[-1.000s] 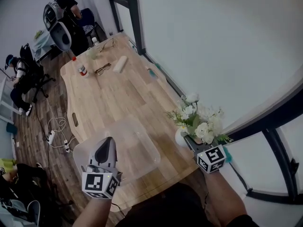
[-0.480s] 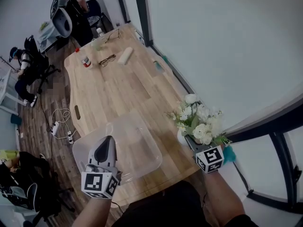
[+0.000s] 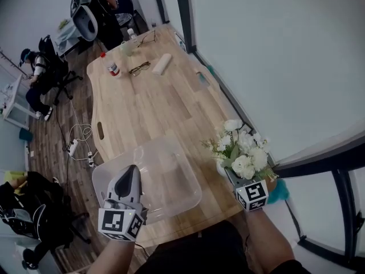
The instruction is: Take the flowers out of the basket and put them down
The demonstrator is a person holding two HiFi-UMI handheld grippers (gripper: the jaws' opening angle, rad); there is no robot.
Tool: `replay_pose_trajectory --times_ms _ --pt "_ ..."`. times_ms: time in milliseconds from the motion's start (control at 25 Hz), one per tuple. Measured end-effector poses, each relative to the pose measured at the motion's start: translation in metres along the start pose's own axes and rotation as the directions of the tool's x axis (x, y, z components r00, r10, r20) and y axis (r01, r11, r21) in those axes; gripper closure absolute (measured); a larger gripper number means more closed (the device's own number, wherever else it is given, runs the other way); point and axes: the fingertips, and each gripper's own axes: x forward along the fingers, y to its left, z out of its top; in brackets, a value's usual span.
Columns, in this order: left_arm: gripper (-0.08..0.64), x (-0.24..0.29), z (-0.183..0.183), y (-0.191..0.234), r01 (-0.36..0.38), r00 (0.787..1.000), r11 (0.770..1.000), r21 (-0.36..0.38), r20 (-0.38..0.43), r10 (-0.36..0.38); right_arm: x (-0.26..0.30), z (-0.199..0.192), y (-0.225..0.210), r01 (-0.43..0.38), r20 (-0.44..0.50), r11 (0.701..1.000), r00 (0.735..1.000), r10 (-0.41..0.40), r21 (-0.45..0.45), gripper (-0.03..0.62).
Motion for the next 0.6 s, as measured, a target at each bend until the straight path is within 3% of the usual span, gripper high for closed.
replay_pose_trajectory --times_ms 600 --pt "0.555 -0.014 -0.002 0.011 -0.046 0.999 0.999 0.0 -0.01 0.046 0.001 -0.006 0.013 -0.006 0.041 1.0 0.999 0.007 -0.028 0.341"
